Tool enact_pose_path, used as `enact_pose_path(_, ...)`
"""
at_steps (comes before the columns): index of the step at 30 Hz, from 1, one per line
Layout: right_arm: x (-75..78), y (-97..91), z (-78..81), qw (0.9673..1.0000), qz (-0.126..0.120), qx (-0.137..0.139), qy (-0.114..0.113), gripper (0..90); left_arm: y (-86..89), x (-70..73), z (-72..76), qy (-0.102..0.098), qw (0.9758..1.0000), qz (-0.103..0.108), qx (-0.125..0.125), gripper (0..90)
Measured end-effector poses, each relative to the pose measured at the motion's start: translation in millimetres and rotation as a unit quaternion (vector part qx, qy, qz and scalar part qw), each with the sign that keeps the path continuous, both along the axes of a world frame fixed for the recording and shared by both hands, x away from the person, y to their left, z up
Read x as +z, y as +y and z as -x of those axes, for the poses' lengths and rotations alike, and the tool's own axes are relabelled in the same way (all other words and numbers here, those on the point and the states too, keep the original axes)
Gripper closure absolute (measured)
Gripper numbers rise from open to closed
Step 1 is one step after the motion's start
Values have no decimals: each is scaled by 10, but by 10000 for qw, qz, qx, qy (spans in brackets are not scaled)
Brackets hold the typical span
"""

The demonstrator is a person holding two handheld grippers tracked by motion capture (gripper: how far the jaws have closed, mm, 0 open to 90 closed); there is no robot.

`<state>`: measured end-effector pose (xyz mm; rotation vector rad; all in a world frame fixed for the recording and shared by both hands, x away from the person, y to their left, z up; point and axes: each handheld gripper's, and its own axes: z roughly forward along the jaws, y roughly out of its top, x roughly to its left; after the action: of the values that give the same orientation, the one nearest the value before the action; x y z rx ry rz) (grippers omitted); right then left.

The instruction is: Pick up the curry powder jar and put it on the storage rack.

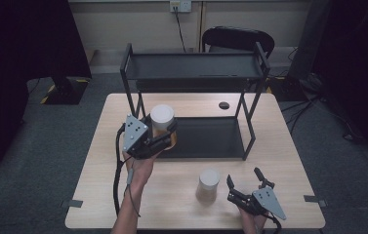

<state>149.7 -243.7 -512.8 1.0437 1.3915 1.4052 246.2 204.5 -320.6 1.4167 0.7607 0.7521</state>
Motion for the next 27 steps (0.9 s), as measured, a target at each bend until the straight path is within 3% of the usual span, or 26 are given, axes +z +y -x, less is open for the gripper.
enact_pose_path(12,0,-1,-1,10000,-3,4,-1,36,-15,271,-116,-52,10000,42,44,341)
enact_pose_path(27,1,-6,-2,10000,-3,20,3,36,-52,697,-277,-329,9992,26,232,340)
